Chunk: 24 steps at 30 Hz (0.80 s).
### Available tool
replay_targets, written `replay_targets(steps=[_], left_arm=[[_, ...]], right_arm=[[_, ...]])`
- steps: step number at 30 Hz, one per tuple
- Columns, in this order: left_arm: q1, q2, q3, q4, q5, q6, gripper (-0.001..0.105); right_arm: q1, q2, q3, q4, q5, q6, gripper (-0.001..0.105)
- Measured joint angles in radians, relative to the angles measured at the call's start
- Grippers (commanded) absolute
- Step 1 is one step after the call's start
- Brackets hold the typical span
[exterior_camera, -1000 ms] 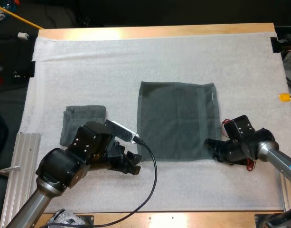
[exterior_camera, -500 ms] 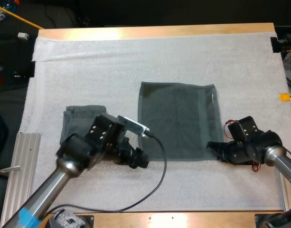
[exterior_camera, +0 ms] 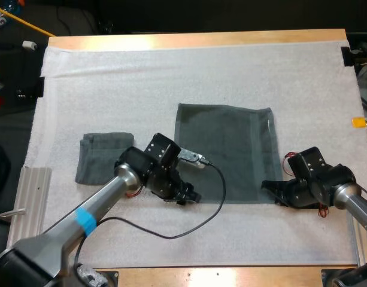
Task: Pick towel from pile, fold and stack
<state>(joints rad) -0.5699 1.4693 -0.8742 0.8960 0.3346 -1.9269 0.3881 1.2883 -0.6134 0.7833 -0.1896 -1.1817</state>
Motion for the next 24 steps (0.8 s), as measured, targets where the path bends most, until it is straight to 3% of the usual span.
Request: replay_targets(steps=[14,19,24], left_arm=[[0.000,0.149,0.000,-0.068,0.000,0.000,0.052],[0.000,0.162,0.000,-0.068,0.000,0.000,0.032],[0.000,0.162,0.000,-0.070,0.000,0.000,0.003]], right_arm=[[0.000,0.000,0.000,0.000,0.000,-0.008,0.000],[0.000,0.000,0.000,0.000,0.000,-0.008,0.000],[0.000,0.000,0.000,0.000,0.000,-0.008,0.000]])
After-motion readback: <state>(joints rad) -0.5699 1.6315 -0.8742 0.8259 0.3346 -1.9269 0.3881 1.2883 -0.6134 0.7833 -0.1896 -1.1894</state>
